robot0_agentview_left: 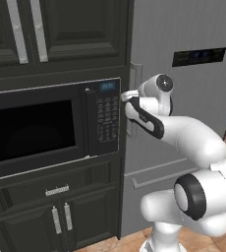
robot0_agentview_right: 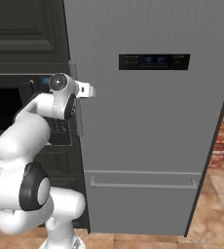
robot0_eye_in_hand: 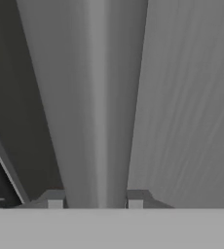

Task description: Retrieve a lemon from the fridge and place it on the cutting board with the fish.

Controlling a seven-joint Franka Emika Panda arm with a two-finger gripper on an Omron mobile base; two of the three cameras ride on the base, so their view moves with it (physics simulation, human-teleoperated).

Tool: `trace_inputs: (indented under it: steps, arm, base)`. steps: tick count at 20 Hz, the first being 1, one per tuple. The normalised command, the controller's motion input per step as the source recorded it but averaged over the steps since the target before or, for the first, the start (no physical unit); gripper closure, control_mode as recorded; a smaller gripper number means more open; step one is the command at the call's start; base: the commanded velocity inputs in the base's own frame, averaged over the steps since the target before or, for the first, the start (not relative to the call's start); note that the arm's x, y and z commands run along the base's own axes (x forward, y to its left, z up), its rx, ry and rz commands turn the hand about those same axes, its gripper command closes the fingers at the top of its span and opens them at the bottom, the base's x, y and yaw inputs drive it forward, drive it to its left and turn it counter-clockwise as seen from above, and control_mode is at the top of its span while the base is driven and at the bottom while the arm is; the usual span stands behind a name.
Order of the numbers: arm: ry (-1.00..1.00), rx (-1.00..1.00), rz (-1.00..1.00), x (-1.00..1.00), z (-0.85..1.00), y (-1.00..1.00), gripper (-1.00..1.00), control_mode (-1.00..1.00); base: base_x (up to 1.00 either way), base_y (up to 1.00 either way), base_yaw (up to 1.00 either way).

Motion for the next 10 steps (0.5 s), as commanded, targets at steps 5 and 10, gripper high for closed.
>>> trace_inputs:
  steps: [5, 10]
  arm:
    - [0.0, 0.01, 0.0, -0.54, 0.06, -0.32, 1.0, -1.0]
    - [0.0, 0.04, 0.0, -0.89, 0.14, -0.6, 1.0, -1.0]
  base:
    - [0.0, 0.0, 0.0]
    - [0.0, 0.0, 0.0]
